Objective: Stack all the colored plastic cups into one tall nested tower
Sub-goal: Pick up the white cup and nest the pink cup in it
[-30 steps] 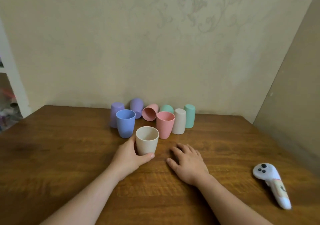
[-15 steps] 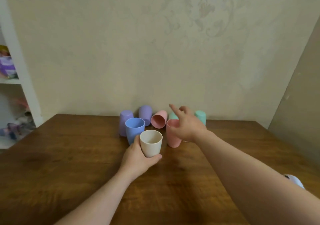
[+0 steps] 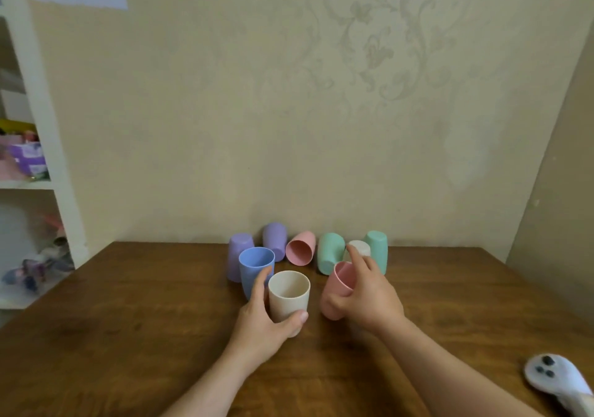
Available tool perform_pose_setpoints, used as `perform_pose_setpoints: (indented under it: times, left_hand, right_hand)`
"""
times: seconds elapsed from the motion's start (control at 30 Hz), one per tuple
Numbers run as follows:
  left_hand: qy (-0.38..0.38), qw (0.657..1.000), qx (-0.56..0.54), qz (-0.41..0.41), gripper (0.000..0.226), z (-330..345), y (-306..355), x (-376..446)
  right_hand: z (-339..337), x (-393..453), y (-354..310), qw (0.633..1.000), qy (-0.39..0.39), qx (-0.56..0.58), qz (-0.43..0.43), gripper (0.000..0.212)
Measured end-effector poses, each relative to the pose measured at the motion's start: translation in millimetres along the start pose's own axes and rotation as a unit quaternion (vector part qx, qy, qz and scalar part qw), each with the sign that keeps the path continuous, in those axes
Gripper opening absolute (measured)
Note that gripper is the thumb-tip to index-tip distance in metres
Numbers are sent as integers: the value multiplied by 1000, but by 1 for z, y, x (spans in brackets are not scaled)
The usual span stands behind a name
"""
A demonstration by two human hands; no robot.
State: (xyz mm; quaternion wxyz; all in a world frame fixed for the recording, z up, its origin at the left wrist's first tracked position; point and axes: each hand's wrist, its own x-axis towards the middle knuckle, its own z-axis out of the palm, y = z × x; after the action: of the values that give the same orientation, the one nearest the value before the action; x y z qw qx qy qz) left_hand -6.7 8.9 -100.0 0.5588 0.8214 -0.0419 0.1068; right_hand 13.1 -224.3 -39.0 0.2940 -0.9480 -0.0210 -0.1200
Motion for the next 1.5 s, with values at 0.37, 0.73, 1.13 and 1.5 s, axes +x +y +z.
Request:
perform_pose_setpoints:
  times: [0.37,0.73,1.13,1.5]
  left_hand:
    - [14,997,-59,-50,70,28,27,15]
    - [35,995,-97,-17,77,43,23,10]
    - [-21,997,-72,0,84,42,19,10]
    - [-84,996,-11,15,98,43,20,7]
  right_hand:
    - [-12,0,1,877,78,451,145,81]
    - [-16,5,-86,958,21,285,-39,116]
    - [23,-7,-50,966,-28,244,-79,77]
    - [19,2,-29,955,-52,284,-65,73]
